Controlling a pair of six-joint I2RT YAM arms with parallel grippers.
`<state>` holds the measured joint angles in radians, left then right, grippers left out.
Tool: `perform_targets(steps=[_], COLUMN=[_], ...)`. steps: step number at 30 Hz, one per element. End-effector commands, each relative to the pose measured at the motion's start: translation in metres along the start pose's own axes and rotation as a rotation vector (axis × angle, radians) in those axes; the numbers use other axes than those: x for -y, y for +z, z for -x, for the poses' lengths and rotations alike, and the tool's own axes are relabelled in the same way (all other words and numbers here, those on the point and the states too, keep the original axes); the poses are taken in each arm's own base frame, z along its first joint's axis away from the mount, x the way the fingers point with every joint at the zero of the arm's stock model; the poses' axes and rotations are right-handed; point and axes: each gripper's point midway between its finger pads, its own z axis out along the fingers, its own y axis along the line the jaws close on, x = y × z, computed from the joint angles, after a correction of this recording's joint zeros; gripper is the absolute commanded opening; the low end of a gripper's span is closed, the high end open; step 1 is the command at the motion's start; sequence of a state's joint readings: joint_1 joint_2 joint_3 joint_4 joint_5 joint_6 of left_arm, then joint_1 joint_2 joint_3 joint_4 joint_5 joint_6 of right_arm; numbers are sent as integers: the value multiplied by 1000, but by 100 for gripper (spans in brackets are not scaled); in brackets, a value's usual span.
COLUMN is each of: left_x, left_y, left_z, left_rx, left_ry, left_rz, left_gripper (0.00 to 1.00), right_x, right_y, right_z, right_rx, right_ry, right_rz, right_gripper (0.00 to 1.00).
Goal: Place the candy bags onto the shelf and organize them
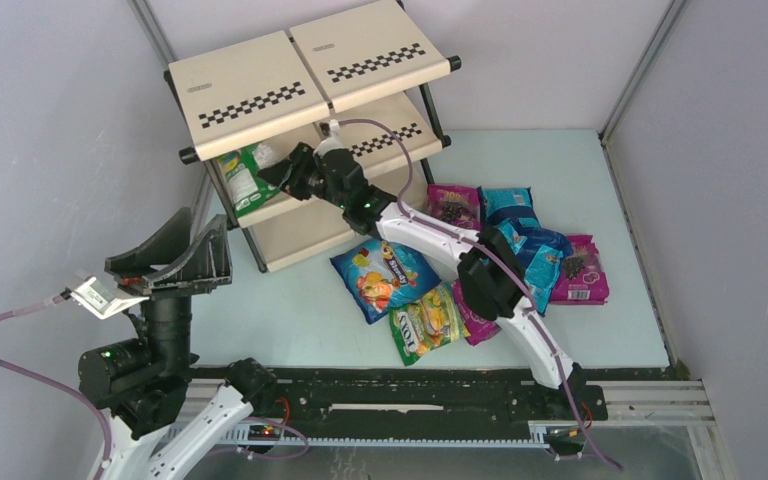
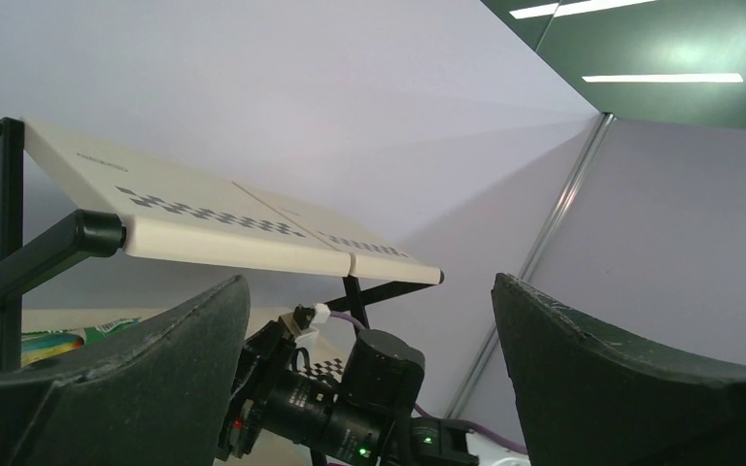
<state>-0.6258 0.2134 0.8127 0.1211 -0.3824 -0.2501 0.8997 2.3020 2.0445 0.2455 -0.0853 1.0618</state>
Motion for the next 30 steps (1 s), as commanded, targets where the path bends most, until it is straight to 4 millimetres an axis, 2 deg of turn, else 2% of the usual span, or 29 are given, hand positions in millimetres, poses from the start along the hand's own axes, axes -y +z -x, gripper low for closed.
perform_targets(steps=[1,4,8,14,18,26,30], left_x=[1,0,0,2,4,4,4], left_y=[1,2,3,7,9,10,9], left_z=[10,8,5,-2,-7,-10,-9], left_rx=[30,25,19,-2,-16,-22,-19], left_ry=[14,22,26,22,23,27,23], left_rz=[-4,2,5,-4,-10,-12,-16], left_gripper=[100,100,100,100,100,100,100], right_x=[8,13,13,18,13,7,-1], right_y=[-26,-38,-57,-76,-77,-64,-64], right_z=[12,10,9,12,6,2,3], right_rx=[24,8,-11,-47,-55,-46,-42], right_ry=[-16,-39,-96,-138,-125,-62,-54], right_rz=[-122,-167,-201,-209,-166,-98,-74], right_gripper=[60,69,74,74,70,42,37])
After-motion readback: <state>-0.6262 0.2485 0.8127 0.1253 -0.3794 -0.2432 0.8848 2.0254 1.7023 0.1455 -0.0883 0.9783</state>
